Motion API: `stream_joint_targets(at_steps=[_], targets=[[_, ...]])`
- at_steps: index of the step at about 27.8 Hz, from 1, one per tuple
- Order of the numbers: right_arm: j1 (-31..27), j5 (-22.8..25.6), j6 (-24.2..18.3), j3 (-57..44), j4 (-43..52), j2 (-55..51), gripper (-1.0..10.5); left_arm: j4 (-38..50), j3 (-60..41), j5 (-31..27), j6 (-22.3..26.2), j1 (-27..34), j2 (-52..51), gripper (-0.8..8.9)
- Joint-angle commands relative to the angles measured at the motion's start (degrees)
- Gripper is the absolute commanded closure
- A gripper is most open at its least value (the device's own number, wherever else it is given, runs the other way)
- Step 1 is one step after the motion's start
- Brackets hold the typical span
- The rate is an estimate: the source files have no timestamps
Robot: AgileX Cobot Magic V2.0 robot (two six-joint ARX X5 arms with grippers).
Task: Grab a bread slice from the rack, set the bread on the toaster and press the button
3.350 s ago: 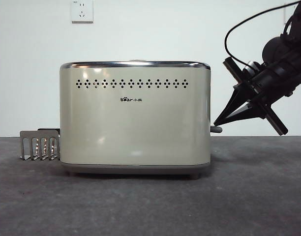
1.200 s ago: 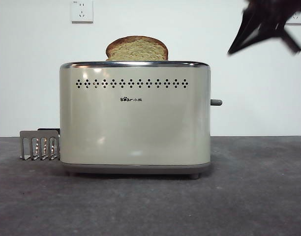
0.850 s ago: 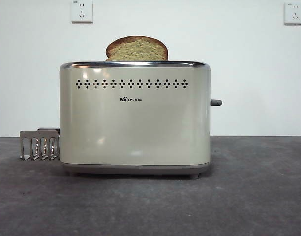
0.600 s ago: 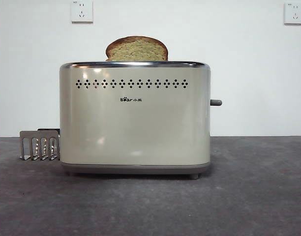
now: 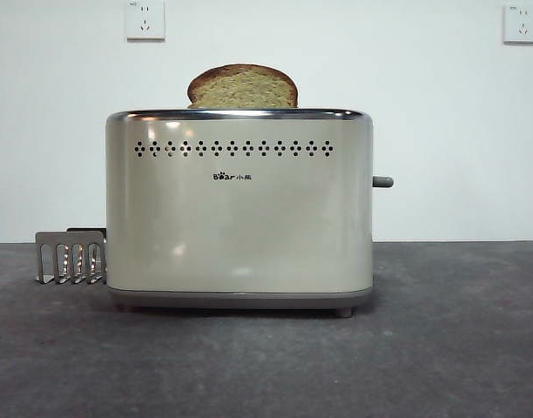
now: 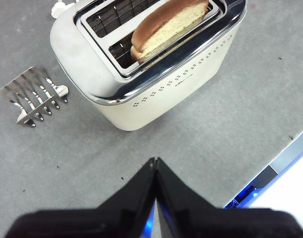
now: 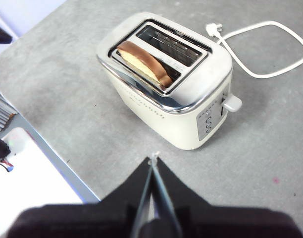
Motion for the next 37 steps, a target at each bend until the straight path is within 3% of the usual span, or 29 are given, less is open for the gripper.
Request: stream_joint_targets(at_steps=[1, 4, 16, 28, 32, 37], targets=[[0.04, 0.61, -1.33, -0.04, -1.20, -0.09, 9.5, 0.24, -0.33, -0.13, -0.59, 0.92, -0.81, 8.18], [0.04, 2.89, -1.09, -0.04, -1.20, -0.44, 9.5, 0.24, -0.33, -0.15, -0.59, 0.96, -1.03, 8.18], [0.04, 3.52, -0.92, -0.04, -1.20, 0.63, 9.5, 0.24, -0.33, -0.11, -0.57, 6.38, -3.63, 8.18], [0.04, 5.03, -0.94, -0.04, -1.20, 4.59, 9.5, 0.61, -2.45, -0.11, -0.59, 25.64, -9.09, 8.18], [0.04, 5.01, -0.94, -0.04, -1.18, 6.49, 9.5, 10.27, -12.87, -0.11, -0.59, 34.51, -16.15, 8.18], [0.04, 5.03, -0.94, -0.04, -1.18, 8.96, 9.5, 37.38, -36.61, -0.72, 0.94, 42.75, -30.08, 8.18]])
